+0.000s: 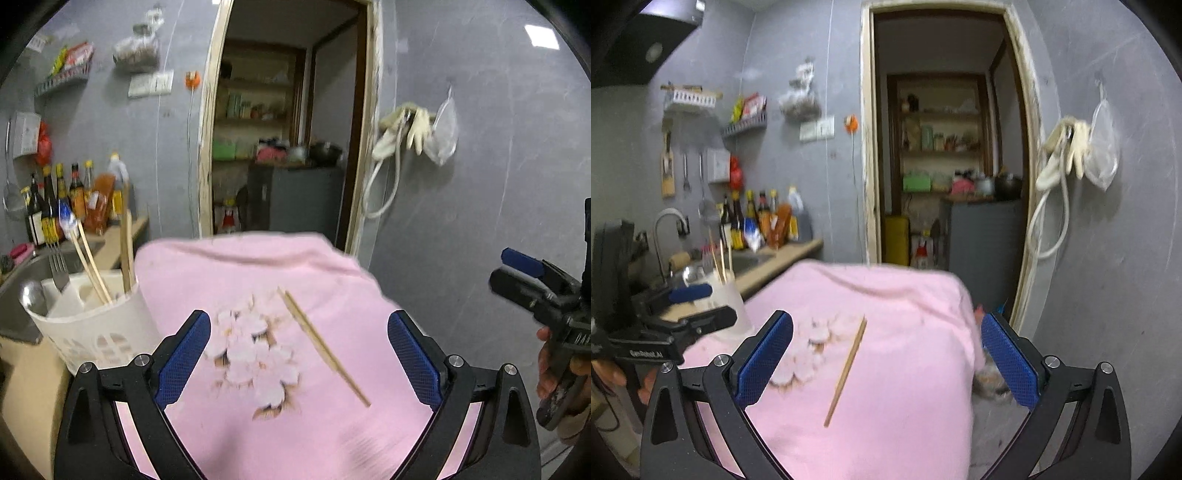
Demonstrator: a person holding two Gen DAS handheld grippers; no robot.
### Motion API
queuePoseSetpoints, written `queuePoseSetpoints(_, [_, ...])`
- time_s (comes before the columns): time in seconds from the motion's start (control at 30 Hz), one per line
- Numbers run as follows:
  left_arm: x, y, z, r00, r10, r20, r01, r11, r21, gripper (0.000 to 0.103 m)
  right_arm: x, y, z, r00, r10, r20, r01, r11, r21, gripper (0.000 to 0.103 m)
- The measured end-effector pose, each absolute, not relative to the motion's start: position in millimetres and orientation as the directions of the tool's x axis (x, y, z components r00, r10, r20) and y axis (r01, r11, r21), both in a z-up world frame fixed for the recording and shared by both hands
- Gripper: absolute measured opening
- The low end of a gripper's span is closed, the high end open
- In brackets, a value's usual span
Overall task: Organize utensils
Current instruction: 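Withdraw both grippers back over the last chopsticks on the cloth, then grasp a remaining chopstick with the right gripper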
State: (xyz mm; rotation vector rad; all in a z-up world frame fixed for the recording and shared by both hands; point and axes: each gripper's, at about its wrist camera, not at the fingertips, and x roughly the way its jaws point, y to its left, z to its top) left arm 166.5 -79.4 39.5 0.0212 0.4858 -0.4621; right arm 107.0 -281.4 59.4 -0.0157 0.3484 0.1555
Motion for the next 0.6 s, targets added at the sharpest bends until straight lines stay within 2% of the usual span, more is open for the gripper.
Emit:
queuePoseSetpoints(0.27, [209, -84, -9, 0.686, -0.360, -0.633, 0.369, 0.921, -0.124, 0.094, 163, -267, -5, 0.808, 0.180, -0.562, -0.217, 0.976, 0.000, 0.102])
queuePoseSetpoints(0.33, [220, -85, -20, 0.668, -0.339, -0.663, 0.356, 0.927, -0.116, 0.094, 174, -265, -17, 0.767, 0.191, -0.613, -0.236, 0.972, 0.008, 0.095])
queuePoseSetpoints(0.4, [229, -86, -28, 0.651, -0.323, -0.687, 0.344, 0.932, -0.112, 0.094, 183, -262, -29, 0.729, 0.201, -0.654, -0.258, 0.966, 0.009, 0.081])
queuePoseSetpoints(0.5, [241, -86, -37, 0.624, -0.304, -0.720, 0.328, 0.938, -0.111, 0.094, 192, -255, -42, 0.677, 0.216, -0.704, -0.297, 0.955, 0.008, 0.067])
queuePoseSetpoints(0.6, [250, -85, -44, 0.610, -0.291, -0.737, 0.316, 0.942, -0.111, 0.094, 199, -247, -50, 0.638, 0.233, -0.734, -0.333, 0.943, 0.010, 0.063])
